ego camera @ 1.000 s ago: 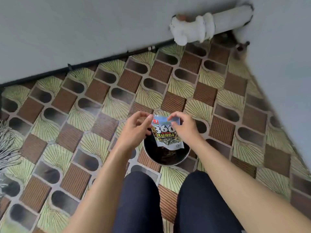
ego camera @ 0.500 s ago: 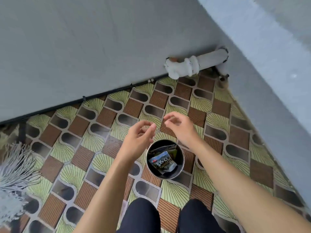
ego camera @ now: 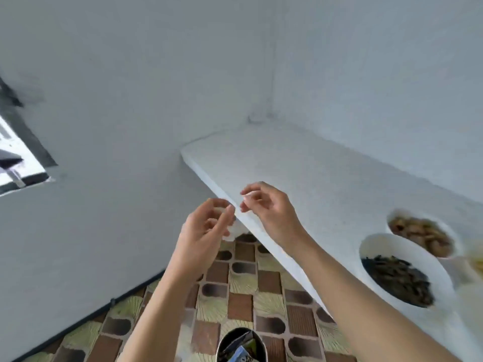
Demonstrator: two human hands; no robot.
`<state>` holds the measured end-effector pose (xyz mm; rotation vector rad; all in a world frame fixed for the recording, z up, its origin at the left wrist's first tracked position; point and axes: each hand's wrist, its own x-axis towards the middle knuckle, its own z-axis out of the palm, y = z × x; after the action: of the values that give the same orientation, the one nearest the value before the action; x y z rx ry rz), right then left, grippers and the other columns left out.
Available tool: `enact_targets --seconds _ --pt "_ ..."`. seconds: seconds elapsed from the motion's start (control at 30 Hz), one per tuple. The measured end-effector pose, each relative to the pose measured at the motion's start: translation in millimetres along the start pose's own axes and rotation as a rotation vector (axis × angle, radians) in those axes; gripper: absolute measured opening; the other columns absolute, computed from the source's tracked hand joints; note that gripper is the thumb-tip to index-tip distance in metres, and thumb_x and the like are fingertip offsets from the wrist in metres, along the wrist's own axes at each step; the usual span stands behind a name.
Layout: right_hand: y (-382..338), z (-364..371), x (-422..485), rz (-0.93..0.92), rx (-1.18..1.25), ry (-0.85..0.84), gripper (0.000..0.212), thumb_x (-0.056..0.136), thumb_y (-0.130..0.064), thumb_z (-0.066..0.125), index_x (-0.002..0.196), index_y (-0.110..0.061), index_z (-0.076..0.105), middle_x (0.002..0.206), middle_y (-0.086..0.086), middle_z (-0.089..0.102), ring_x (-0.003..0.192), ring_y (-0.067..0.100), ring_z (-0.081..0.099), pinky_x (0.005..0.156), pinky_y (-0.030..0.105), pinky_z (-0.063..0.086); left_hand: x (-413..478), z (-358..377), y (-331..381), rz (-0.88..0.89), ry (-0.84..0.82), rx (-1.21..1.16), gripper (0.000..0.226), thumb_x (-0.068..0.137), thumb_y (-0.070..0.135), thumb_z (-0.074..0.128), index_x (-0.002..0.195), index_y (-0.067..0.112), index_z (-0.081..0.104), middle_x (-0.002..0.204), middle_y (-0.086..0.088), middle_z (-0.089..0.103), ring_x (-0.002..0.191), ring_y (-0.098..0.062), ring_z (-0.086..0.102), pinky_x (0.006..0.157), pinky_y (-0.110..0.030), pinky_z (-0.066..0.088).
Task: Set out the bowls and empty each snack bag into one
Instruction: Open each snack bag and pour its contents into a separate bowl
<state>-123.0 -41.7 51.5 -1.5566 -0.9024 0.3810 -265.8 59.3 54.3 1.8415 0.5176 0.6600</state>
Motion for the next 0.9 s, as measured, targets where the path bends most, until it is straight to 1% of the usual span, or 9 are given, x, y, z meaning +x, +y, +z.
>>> enact_targets --seconds 0.2,0.27,0.37,0.5,0.6,0.67,0.77,0.83,0.9 --pt "-45.6 -94.0 -28.5 -0.088 -0.029 0.24 0.01 0.1 -0.019 0.06 0.103 -0.015 0.069 0.085 0.004 0.073 0.084 0.012 0.07 0.083 0.018 0.054 28.3 56.0 68.9 0.178 -0.136 -0.046 0.014 0.1 0.035 0.061 0.102 0.024 0.068 0.08 0.0 0.069 0.067 -0.01 0.065 0.065 -0.016 0.049" --pt "-46.7 -128.1 -43.4 -0.102 -0.039 0.329 0.009 0.1 -0.017 0.06 0.102 -0.014 0.069 0.084 0.006 0.072 0.084 0.016 0.07 0.081 0.019 0.053 32.6 85.1 82.6 0.215 -0.193 -0.052 0.013 0.1 0.036 0.061 0.101 0.025 0.068 0.082 -0.001 0.07 0.069 -0.011 0.066 0.066 -0.017 0.05" --pt "-40.6 -177.0 -70.3 -0.101 -0.049 0.445 0.008 0.1 -0.016 0.061 0.099 -0.016 0.069 0.082 0.008 0.071 0.085 0.02 0.069 0.084 0.028 0.053 38.5 133.8 96.7 0.243 -0.267 -0.067 0.011 0.1 0.036 0.062 0.1 0.026 0.068 0.082 -0.001 0.071 0.069 -0.012 0.067 0.065 -0.017 0.051" --pt "-23.3 -241.3 -106.9 -0.074 -0.066 0.602 0.008 0.099 -0.014 0.061 0.097 -0.016 0.069 0.082 0.009 0.07 0.082 0.018 0.068 0.077 0.025 0.052 40.8 208.2 115.3 0.259 -0.384 -0.118 0.011 0.1 0.034 0.062 0.098 0.025 0.068 0.08 -0.001 0.07 0.068 -0.012 0.067 0.063 -0.018 0.05" --pt "-10.1 -293.7 -129.6 -0.07 -0.099 0.718 0.011 0.099 -0.011 0.061 0.095 -0.018 0.069 0.081 0.009 0.069 0.08 0.021 0.068 0.078 0.039 0.053 42.1 269.5 131.2 0.285 -0.492 -0.141 0.012 0.101 0.036 0.061 0.098 0.026 0.069 0.081 0.001 0.071 0.069 -0.011 0.067 0.063 -0.021 0.051" --pt "-4.0 -326.1 -140.6 -0.07 -0.109 0.8 0.012 0.098 -0.008 0.062 0.093 -0.016 0.069 0.08 0.008 0.068 0.08 0.022 0.067 0.079 0.042 0.054 43.8 304.8 140.7 0.297 -0.537 -0.157 0.013 0.101 0.035 0.061 0.098 0.025 0.069 0.083 0.0 0.071 0.07 -0.011 0.067 0.065 -0.02 0.052" --pt "6.5 -376.1 -157.3 -0.068 -0.14 0.933 0.013 0.096 -0.01 0.064 0.089 -0.02 0.069 0.081 -0.002 0.069 0.084 0.017 0.066 0.077 0.033 0.05 46.9 361.0 154.7 0.291 -0.588 -0.17 0.013 0.1 0.035 0.063 0.095 0.025 0.069 0.085 0.003 0.07 0.072 -0.01 0.067 0.067 -0.024 0.053" --pt "14.6 -403.4 -166.7 -0.047 -0.176 1.003 0.013 0.097 -0.014 0.065 0.088 -0.023 0.069 0.086 -0.012 0.069 0.09 0.01 0.064 0.075 0.026 0.048 49.3 393.5 160.2 0.274 -0.607 -0.183 0.011 0.1 0.035 0.064 0.094 0.027 0.069 0.086 0.006 0.069 0.076 -0.01 0.067 0.073 -0.03 0.054" --pt "25.6 -432.0 -178.1 -0.021 -0.227 1.082 0.009 0.096 -0.015 0.066 0.091 -0.022 0.07 0.091 -0.016 0.068 0.091 0.001 0.061 0.076 0.024 0.048 50.2 427.7 165.1 0.264 -0.628 -0.187 0.011 0.099 0.035 0.064 0.093 0.028 0.07 0.09 0.008 0.069 0.083 -0.012 0.068 0.079 -0.036 0.055"
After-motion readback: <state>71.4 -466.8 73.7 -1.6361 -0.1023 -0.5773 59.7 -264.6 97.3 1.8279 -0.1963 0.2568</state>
